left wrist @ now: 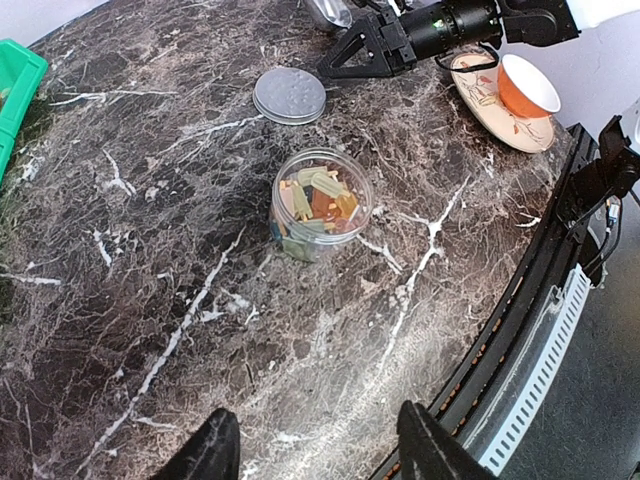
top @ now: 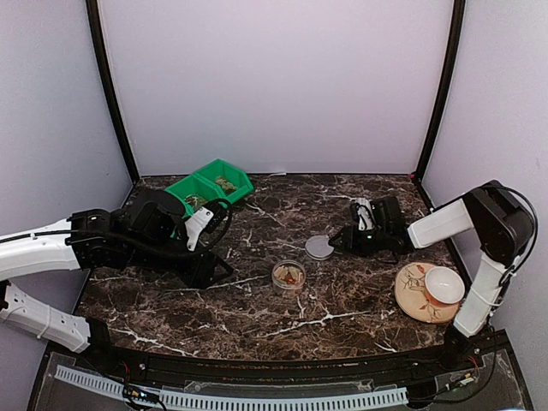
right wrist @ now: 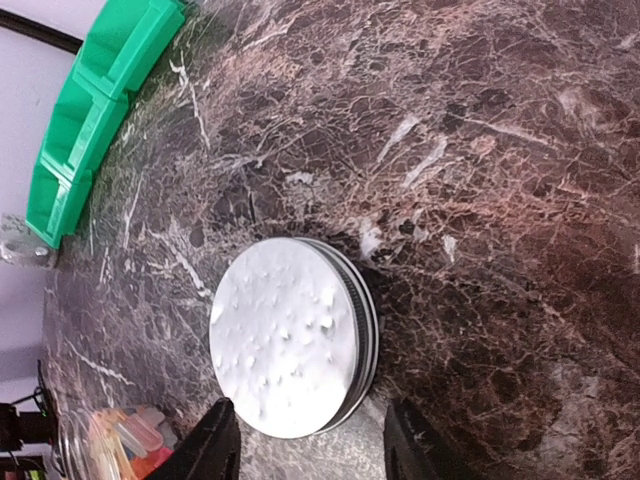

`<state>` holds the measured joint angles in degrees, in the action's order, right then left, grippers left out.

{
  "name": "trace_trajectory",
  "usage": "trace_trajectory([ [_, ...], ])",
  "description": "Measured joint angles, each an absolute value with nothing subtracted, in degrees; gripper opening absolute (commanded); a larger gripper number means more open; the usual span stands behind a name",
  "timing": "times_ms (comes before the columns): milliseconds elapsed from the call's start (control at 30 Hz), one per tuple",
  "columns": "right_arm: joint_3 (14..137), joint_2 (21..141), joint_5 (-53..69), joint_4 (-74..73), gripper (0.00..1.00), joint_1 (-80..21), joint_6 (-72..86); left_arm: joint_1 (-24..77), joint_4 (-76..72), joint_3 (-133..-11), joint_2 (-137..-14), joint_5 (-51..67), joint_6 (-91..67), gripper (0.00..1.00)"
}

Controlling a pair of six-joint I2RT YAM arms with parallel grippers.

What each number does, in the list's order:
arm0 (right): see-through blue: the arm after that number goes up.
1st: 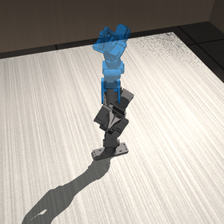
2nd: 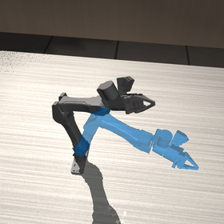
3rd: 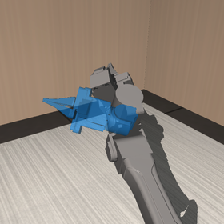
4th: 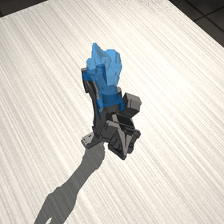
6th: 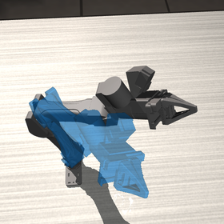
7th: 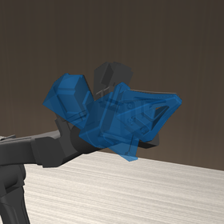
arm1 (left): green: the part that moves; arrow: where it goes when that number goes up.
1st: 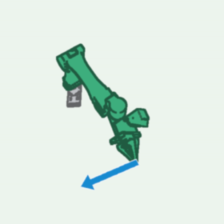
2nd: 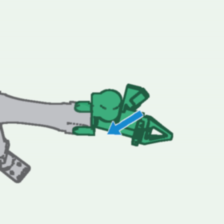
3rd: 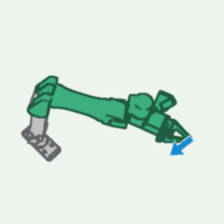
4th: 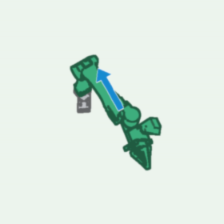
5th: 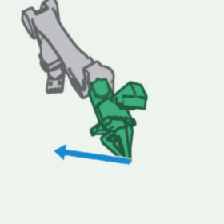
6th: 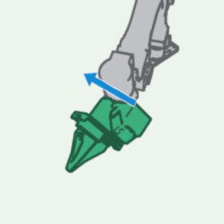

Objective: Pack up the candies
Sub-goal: Put down the bottle lid at the center of the board, then pick up the bottle lid from the center of the board.

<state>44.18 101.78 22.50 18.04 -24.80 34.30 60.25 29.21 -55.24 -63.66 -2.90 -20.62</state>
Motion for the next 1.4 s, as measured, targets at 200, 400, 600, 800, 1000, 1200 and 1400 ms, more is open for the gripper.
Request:
trace_trajectory([
  [200,45.6,97.7,17.3,11.0,0.72,-25.3,30.0,60.2,28.7,-55.2,-64.6,-3.1,-20.5,0.81],
  [400,51.4,92.1,7.8,1.5,0.98,-29.5,24.1,59.8,26.5,-54.2,-65.9,-5.0,-19.9,0.98],
  [600,61.0,89.7,-0.1,-9.7,0.97,-33.5,21.1,59.1,20.2,-51.6,-66.3,-8.2,-19.4,0.99],
  [800,62.2,86.4,-3.7,-14.4,0.98,-33.2,20.6,59.0,11.1,-48.0,-68.8,-11.3,-19.0,0.99],
  [1000,61.0,84.2,-2.3,-13.9,0.98,-32.6,20.5,57.5,2.9,-42.7,-69.7,-14.9,-19.0,0.99],
  [1200,63.3,91.7,-0.4,-14.2,0.98,-32.8,19.9,52.5,-4.6,-38.9,-71.4,-14.5,-18.9,0.99],
  [1400,63.6,97.8,0.0,-15.2,0.98,-33.6,20.0,50.6,-9.8,-38.9,-78.3,-14.0,-19.9,0.99],
])
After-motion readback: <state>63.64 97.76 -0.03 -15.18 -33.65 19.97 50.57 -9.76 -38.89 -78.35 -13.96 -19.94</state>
